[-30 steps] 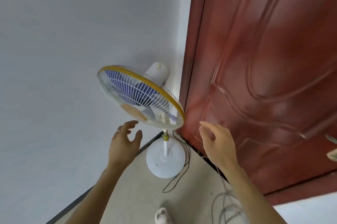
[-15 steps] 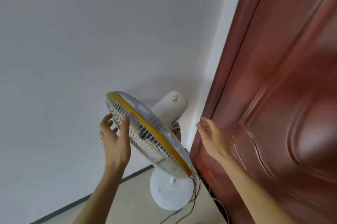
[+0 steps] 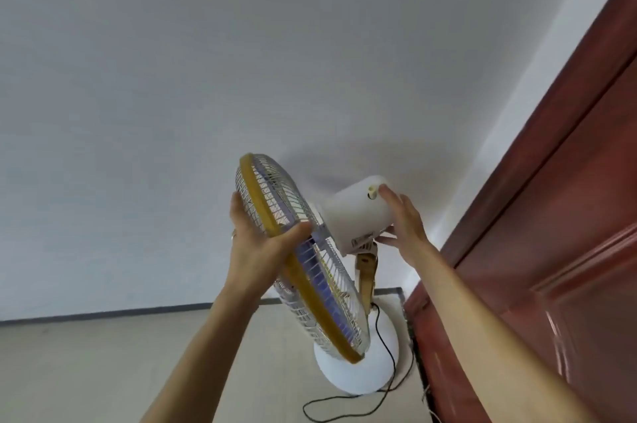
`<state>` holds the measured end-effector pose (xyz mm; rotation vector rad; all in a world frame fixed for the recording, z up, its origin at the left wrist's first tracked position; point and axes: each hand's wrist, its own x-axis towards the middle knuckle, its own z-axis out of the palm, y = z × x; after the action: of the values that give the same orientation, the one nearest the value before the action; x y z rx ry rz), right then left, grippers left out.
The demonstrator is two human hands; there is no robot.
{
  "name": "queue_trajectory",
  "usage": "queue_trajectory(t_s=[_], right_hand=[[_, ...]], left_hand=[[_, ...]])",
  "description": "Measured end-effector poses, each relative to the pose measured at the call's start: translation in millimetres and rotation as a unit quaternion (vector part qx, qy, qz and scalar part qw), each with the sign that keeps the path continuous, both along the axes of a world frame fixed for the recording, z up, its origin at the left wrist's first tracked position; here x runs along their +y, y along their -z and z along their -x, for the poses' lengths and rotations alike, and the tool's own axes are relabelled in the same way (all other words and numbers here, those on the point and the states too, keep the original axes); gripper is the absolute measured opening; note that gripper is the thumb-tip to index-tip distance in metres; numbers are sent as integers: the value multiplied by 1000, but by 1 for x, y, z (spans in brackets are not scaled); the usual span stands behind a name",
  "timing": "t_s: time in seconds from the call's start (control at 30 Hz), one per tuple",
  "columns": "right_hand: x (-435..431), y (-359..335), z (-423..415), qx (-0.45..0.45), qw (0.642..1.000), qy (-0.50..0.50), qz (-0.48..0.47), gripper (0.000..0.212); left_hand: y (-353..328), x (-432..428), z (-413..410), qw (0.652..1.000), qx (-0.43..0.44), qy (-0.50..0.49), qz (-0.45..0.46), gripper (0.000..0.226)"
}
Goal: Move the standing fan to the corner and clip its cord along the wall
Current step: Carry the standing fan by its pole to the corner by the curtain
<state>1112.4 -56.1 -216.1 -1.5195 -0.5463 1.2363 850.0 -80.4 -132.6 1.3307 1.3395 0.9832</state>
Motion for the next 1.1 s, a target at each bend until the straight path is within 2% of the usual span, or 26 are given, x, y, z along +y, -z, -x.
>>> queue_trajectory(t_s=[0.03, 0.1, 0.17, 0.23, 0.27, 0.3, 0.33, 0.37, 0.4, 0.43, 0.47, 0.5, 0.57, 0.6, 0.67, 0.77, 0.83, 0.87, 0.93, 1.0, 1.1], right_hand=[[-2, 3, -1, -3, 1000, -10, 3, 69], [-10, 4, -2, -18, 998, -52, 9, 81], [-11, -2, 1, -27, 991, -129, 8, 82], [-9, -7, 12, -39, 981, -188, 4, 82], [-7, -8, 21, -47, 977, -206, 2, 84], [-7, -9, 30, -57, 975, -215, -2, 87], [-5, -8, 39, -70, 973, -218, -6, 88], [-3, -7, 48, -89, 971, -221, -10, 88], [-1, -6, 57, -107, 968, -225, -14, 87], [1, -6, 63, -122, 965, -229, -17, 86], [2, -6, 69, -128, 964, -232, -22, 86], [3, -5, 73, -129, 963, -234, -29, 86], [5, -4, 80, -135, 959, -244, -42, 85], [6, -3, 81, -142, 956, -251, -43, 85], [7, 1, 79, -146, 951, -269, -44, 87], [5, 25, 61, -70, 961, -263, -38, 89], [0, 54, 42, 3, 975, -223, 2, 73], [-3, 75, 33, 6, 980, -199, 27, 64], [-12, 120, 19, -76, 969, -219, 82, 55], [-21, 158, 16, -154, 935, -299, 110, 76], [-21, 185, 32, -220, 903, -360, 77, 98]], left_hand=[[2, -1, 8, 1000, -6, -15, 1, 101], [4, -4, 32, 999, -26, -20, 14, 106], [1, -1, 56, 1000, -18, -11, 19, 109], [-7, 2, 70, 999, 33, -21, 23, 107], [-9, 2, 75, 994, 93, -54, 17, 106], [-12, -1, 78, 977, 187, -104, -18, 104], [-13, -8, 77, 942, 288, -155, -79, 100], [-15, -17, 72, 899, 350, -198, -171, 93], [-17, -25, 62, 865, 373, -214, -257, 86], [-16, -30, 48, 844, 386, -195, -319, 82], [-13, -31, 34, 835, 410, -138, -341, 84], [-6, -29, 20, 830, 453, -58, -319, 95], [11, -12, 1, 806, 545, 98, -210, 124], [18, -2, -4, 801, 559, 144, -158, 132], [32, 14, -6, 812, 544, 168, -130, 132], [47, 19, -2, 842, 492, 121, -186, 119], [56, 21, -5, 870, 445, 106, -186, 118], [61, 25, -8, 872, 437, 107, -194, 118], [63, 31, -16, 867, 434, 111, -218, 116], [65, 38, -23, 864, 434, 119, -227, 114], [63, 44, -30, 868, 425, 124, -224, 114]])
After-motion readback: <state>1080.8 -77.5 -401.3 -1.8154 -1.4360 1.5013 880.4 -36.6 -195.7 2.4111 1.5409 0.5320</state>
